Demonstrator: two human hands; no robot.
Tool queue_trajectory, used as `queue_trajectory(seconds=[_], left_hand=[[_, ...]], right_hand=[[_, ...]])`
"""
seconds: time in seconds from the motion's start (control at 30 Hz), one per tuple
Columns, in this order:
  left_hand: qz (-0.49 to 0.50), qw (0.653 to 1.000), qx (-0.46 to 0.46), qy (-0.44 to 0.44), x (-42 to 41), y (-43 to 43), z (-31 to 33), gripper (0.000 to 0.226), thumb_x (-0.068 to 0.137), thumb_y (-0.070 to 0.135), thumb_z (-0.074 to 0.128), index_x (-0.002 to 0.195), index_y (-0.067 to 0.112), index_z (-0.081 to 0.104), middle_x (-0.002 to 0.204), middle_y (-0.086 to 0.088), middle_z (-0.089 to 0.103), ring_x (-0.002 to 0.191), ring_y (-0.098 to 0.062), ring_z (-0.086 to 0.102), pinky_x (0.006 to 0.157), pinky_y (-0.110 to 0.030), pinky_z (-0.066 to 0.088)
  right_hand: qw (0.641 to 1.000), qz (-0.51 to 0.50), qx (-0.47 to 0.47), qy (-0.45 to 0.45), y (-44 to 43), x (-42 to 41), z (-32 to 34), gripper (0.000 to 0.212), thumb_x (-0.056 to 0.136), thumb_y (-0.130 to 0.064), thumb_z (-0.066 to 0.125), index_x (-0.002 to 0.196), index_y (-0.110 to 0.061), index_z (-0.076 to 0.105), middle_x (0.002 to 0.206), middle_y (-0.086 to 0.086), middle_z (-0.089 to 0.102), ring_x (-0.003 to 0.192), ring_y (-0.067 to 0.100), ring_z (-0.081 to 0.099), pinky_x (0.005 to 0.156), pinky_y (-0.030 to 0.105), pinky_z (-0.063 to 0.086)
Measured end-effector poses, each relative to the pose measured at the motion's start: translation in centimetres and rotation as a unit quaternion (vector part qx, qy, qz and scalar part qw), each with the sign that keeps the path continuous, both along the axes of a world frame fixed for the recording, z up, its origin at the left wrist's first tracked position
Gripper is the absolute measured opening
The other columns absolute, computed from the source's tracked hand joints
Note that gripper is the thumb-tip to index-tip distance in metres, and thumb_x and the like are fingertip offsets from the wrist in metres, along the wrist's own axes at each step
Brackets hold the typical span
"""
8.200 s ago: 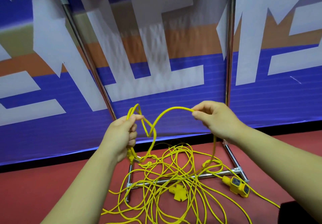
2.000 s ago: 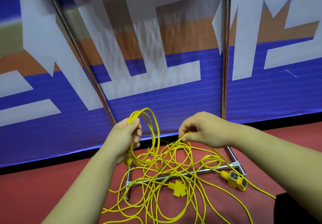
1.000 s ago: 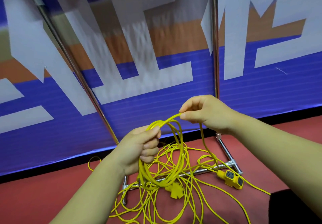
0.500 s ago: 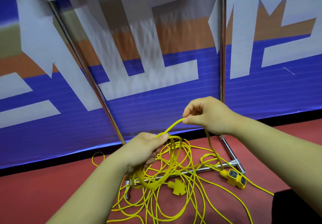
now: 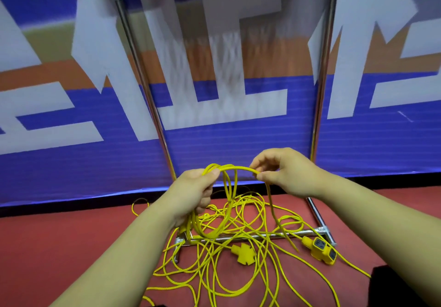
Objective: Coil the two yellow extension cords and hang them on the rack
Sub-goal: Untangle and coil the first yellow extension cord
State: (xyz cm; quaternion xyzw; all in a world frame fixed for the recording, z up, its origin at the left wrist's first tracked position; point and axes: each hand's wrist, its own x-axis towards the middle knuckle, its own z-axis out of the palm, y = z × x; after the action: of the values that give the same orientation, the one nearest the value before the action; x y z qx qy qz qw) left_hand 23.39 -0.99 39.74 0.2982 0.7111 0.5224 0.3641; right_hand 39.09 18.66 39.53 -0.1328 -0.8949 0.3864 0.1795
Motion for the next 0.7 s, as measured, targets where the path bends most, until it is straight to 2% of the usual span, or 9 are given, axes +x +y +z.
queue_trajectory(seconds=[0.17,0.3,0.37,0.43,0.53,0.63,0.7], left_hand=[[-0.023,0.999,0.027,0.012,-0.6,0.6,0.1,0.026,0.099,0.026,0.06,0.078,0.019,0.046,0.06,0.002,0.024,0.047,-0.011,0.02,0.043,-0.021,0.018],[-0.052,0.998,0.035,0.031,0.0,2.4,-0.9,0.011,0.091,0.016,0.07,0.093,0.009,0.062,0.055,0.006,0.041,0.046,-0.01,0.031,0.042,-0.021,0.026],[-0.061,0.998,0.018,0.029,0.0,3.3,-1.5,0.023,0.085,0.019,0.077,0.106,0.015,0.071,0.056,0.009,0.049,0.046,-0.009,0.038,0.043,-0.021,0.029],[-0.081,0.997,0.006,0.018,-0.1,4.1,-2.2,0.036,0.075,0.028,0.083,0.109,0.022,0.074,0.057,0.008,0.05,0.047,-0.009,0.039,0.045,-0.022,0.03],[-0.114,0.993,-0.002,0.012,0.0,5.3,-3.2,0.034,0.074,0.031,0.082,0.105,0.022,0.076,0.058,0.009,0.049,0.048,-0.011,0.038,0.047,-0.023,0.03],[-0.135,0.99,-0.005,0.035,0.5,6.6,-3.5,0.004,0.085,0.024,0.078,0.085,0.021,0.076,0.057,0.006,0.053,0.05,-0.015,0.038,0.048,-0.025,0.03],[-0.134,0.99,-0.002,0.051,0.5,7.2,-3.3,0.017,0.087,0.027,0.076,0.076,0.017,0.069,0.059,-0.001,0.056,0.05,-0.017,0.038,0.049,-0.027,0.03]], right_hand=[[0.974,-0.031,-0.205,0.088,-1.3,-0.7,1.2,0.02,0.086,0.005,0.07,0.093,-0.014,0.07,0.077,0.003,0.069,0.068,0.011,0.063,0.066,0.024,0.055],[0.945,-0.055,-0.287,0.149,-1.8,-1.2,2.1,0.018,0.086,0.006,0.069,0.093,-0.011,0.07,0.081,0.007,0.07,0.07,0.013,0.065,0.063,0.023,0.056],[0.939,-0.059,-0.303,0.155,-1.4,-1.3,2.2,0.019,0.086,0.005,0.07,0.092,-0.012,0.07,0.082,0.008,0.072,0.072,0.014,0.067,0.065,0.026,0.058],[0.937,-0.059,-0.308,0.151,-1.0,-1.4,2.2,0.018,0.086,0.004,0.07,0.091,-0.013,0.071,0.083,0.009,0.073,0.073,0.016,0.067,0.066,0.028,0.059],[0.941,-0.052,-0.301,0.145,-0.4,-1.7,2.4,0.017,0.086,0.004,0.071,0.09,-0.013,0.072,0.081,0.008,0.073,0.072,0.015,0.066,0.068,0.028,0.06],[0.941,-0.053,-0.298,0.15,0.2,-1.6,2.3,0.016,0.086,0.003,0.071,0.089,-0.013,0.072,0.079,0.006,0.073,0.071,0.014,0.066,0.067,0.026,0.059],[0.933,-0.075,-0.31,0.167,0.7,-1.4,1.9,0.013,0.086,0.001,0.072,0.09,-0.012,0.073,0.083,0.009,0.074,0.073,0.015,0.068,0.068,0.026,0.059]])
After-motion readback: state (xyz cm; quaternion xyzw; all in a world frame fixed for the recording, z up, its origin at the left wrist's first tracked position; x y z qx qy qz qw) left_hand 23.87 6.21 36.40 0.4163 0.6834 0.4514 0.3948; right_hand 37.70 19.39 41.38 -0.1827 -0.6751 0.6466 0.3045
